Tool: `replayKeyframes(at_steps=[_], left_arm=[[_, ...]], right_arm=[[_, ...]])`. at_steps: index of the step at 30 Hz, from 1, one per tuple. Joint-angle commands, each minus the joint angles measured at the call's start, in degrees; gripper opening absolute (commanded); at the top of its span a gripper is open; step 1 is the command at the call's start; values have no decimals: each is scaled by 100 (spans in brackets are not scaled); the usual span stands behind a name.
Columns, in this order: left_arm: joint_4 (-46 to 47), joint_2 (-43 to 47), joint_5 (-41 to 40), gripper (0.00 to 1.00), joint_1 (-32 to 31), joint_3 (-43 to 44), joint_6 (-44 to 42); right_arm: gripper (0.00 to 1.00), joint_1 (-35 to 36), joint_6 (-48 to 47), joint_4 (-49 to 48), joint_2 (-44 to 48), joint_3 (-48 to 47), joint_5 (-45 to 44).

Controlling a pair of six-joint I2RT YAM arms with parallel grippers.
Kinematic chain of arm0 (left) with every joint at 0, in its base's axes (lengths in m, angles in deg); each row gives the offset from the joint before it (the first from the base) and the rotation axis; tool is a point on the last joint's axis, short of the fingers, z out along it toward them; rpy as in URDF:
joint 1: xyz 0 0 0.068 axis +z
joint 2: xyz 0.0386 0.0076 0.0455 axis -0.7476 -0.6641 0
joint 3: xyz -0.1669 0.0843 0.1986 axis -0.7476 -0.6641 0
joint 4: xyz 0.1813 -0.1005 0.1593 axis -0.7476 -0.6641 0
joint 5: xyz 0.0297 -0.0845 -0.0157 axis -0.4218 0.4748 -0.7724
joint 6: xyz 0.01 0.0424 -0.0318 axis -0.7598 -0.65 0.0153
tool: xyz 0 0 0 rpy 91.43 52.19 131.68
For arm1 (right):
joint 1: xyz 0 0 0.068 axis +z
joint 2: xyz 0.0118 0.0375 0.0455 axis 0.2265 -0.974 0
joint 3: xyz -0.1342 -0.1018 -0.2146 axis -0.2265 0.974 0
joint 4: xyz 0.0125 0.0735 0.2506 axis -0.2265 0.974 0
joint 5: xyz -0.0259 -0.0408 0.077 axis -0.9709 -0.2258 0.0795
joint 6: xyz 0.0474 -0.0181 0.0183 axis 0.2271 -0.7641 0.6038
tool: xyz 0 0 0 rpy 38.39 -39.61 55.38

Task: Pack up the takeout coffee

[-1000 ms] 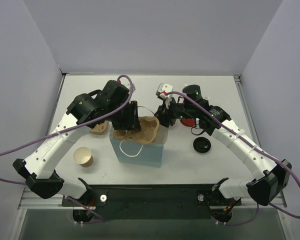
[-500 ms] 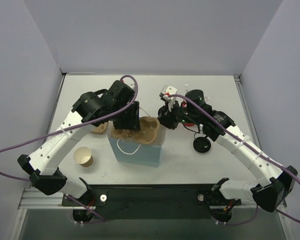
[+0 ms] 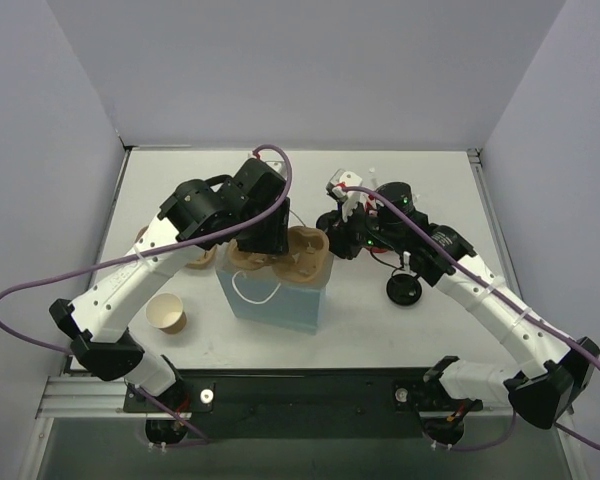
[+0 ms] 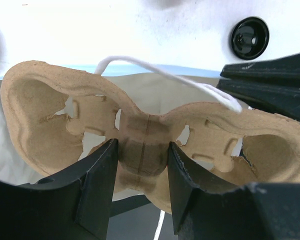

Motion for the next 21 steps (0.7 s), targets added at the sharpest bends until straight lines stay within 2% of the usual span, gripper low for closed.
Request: replayKeyframes(at_steps=[1, 15, 21], left_arm=[[-998, -54, -314, 38, -30, 437, -36], [-1262, -81, -253, 37, -109, 315, 175], [-1262, -2, -200, 37, -179, 130, 210]], right_arm=[[13, 12, 214, 32, 347, 48, -215], [19, -5, 319, 173, 532, 128, -417], [29, -23, 346, 295, 619, 163, -452]])
